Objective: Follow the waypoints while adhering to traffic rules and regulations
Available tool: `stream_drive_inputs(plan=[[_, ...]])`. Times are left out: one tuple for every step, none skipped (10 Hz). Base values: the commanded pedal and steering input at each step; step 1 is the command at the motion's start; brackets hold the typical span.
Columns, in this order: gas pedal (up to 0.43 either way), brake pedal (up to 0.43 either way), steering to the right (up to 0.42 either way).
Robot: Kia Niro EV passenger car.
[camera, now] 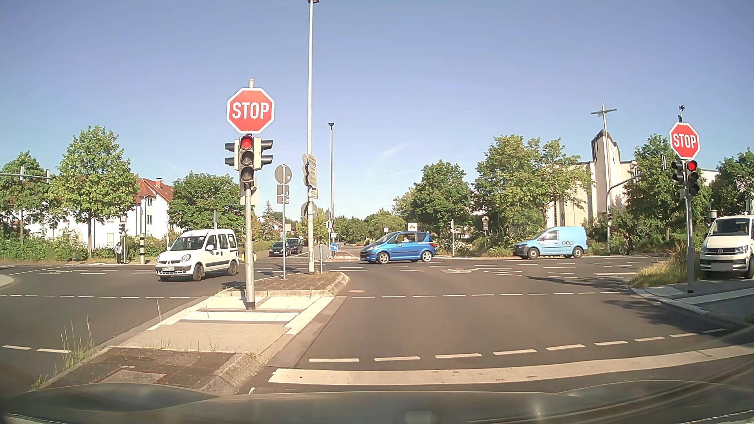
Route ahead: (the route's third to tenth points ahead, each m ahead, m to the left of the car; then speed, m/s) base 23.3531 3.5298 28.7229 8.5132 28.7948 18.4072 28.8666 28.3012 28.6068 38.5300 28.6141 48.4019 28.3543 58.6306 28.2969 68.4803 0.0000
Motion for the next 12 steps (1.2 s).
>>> stream_drive_inputs(plan=[[0.000, 0.305, 0.012], [0.000, 0.305, 0.012], [0.000, 0.305, 0.012], [0.000, 0.305, 0.012], [0.000, 0.305, 0.012], [0.000, 0.305, 0.012], [0.000, 0.305, 0.012], [0.000, 0.305, 0.012], [0.000, 0.305, 0.012], [0.000, 0.305, 0.012], [0.000, 0.305, 0.012], [0.000, 0.305, 0.012]])
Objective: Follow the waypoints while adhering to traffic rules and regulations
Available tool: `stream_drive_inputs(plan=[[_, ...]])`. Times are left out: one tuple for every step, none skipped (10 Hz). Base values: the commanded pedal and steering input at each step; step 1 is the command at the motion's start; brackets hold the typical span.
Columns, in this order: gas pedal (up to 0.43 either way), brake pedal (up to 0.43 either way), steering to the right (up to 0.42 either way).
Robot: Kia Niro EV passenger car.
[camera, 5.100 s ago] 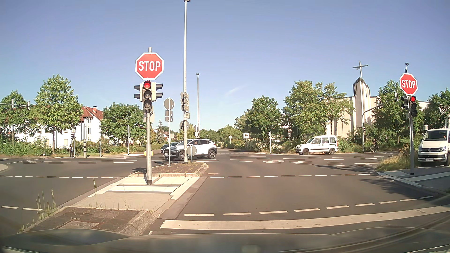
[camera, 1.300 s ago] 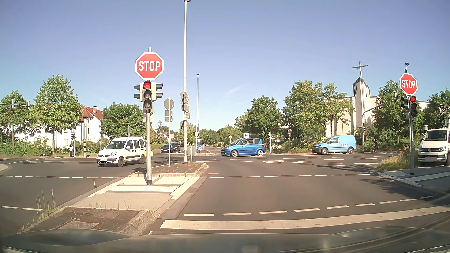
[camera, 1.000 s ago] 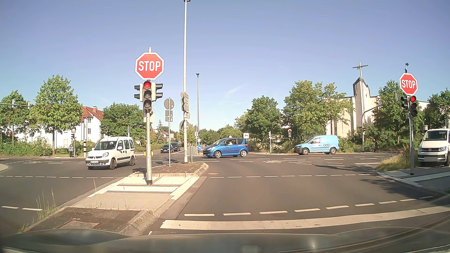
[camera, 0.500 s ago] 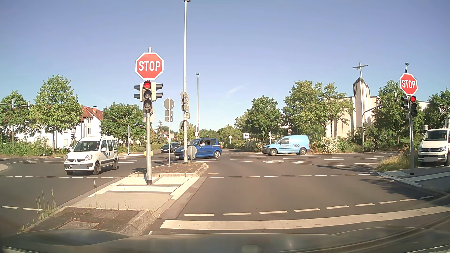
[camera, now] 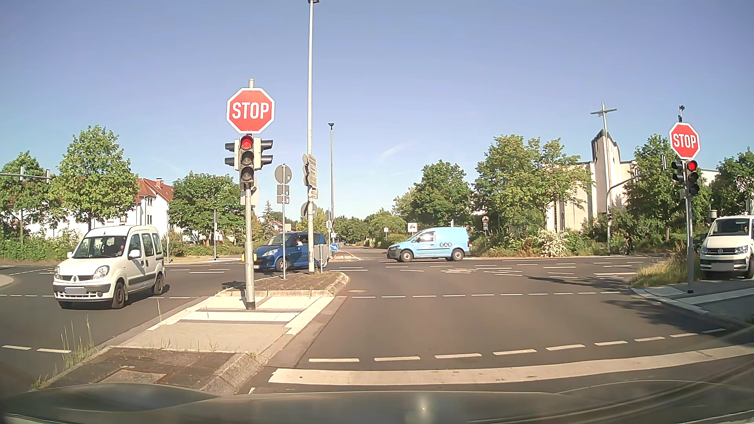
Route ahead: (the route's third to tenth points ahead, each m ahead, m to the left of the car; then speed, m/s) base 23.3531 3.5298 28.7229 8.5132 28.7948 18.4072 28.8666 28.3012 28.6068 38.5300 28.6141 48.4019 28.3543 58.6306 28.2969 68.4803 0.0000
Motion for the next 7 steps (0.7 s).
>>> stream_drive_inputs(plan=[[0.000, 0.305, 0.012], [0.000, 0.305, 0.012], [0.000, 0.305, 0.012], [0.000, 0.305, 0.012], [0.000, 0.305, 0.012], [0.000, 0.305, 0.012], [0.000, 0.305, 0.012]])
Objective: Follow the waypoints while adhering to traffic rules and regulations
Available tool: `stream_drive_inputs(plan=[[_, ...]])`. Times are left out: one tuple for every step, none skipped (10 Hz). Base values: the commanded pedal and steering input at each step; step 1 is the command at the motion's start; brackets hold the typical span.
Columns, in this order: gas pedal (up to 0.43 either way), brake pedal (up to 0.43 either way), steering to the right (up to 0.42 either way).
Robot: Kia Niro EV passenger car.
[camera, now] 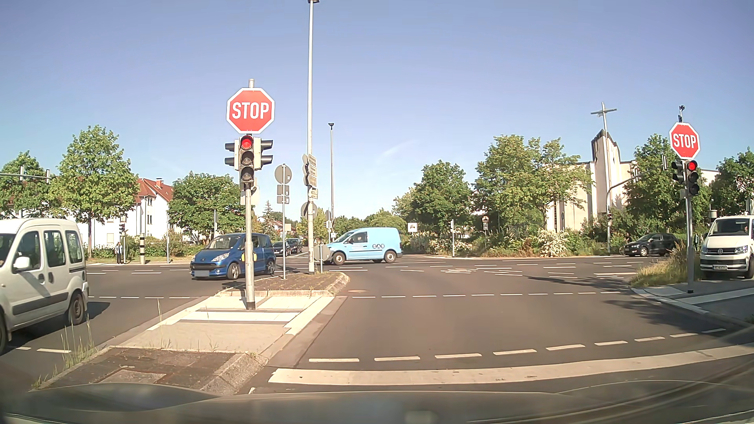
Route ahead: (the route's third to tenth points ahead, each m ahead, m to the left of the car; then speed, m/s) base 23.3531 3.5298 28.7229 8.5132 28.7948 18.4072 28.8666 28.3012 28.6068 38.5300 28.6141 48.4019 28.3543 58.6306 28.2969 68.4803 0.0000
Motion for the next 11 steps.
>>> stream_drive_inputs(plan=[[0.000, 0.305, 0.012], [0.000, 0.305, 0.012], [0.000, 0.305, 0.012], [0.000, 0.305, 0.012], [0.000, 0.305, 0.012], [0.000, 0.305, 0.012], [0.000, 0.305, 0.012], [0.000, 0.305, 0.012], [0.000, 0.305, 0.012], [0.000, 0.305, 0.012], [0.000, 0.305, 0.012]])
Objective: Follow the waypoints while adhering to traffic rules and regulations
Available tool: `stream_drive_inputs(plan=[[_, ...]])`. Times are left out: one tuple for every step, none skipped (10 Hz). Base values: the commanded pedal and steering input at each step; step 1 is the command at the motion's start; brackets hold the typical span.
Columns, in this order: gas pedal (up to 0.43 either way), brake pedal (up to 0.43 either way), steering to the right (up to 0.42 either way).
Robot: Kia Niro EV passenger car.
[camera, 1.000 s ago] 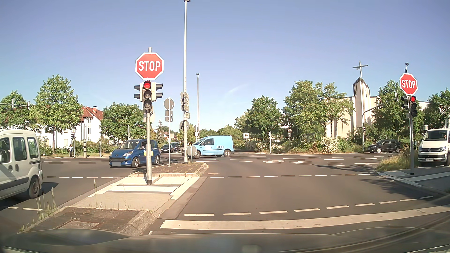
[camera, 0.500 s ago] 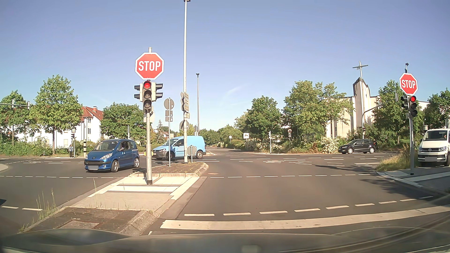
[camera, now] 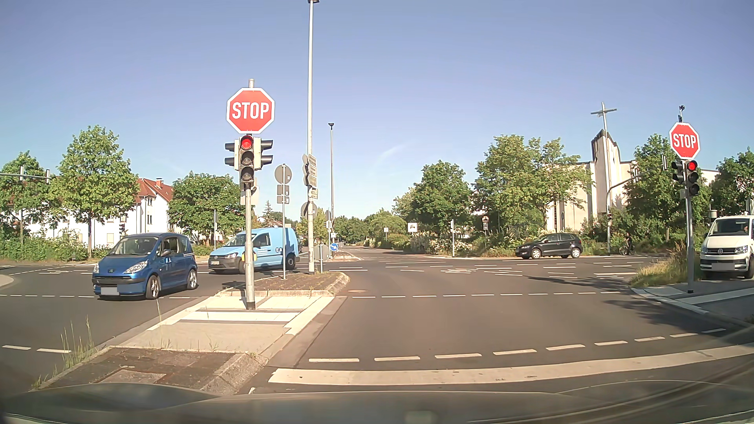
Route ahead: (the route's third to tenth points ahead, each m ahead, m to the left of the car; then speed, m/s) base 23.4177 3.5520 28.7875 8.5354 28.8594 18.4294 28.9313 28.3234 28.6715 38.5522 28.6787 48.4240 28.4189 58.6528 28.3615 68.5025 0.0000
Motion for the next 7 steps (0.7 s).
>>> stream_drive_inputs(plan=[[0.000, 0.305, 0.012], [0.000, 0.305, 0.012], [0.000, 0.305, 0.012], [0.000, 0.305, 0.012], [0.000, 0.305, 0.012], [0.000, 0.305, 0.012], [0.000, 0.305, 0.012]])
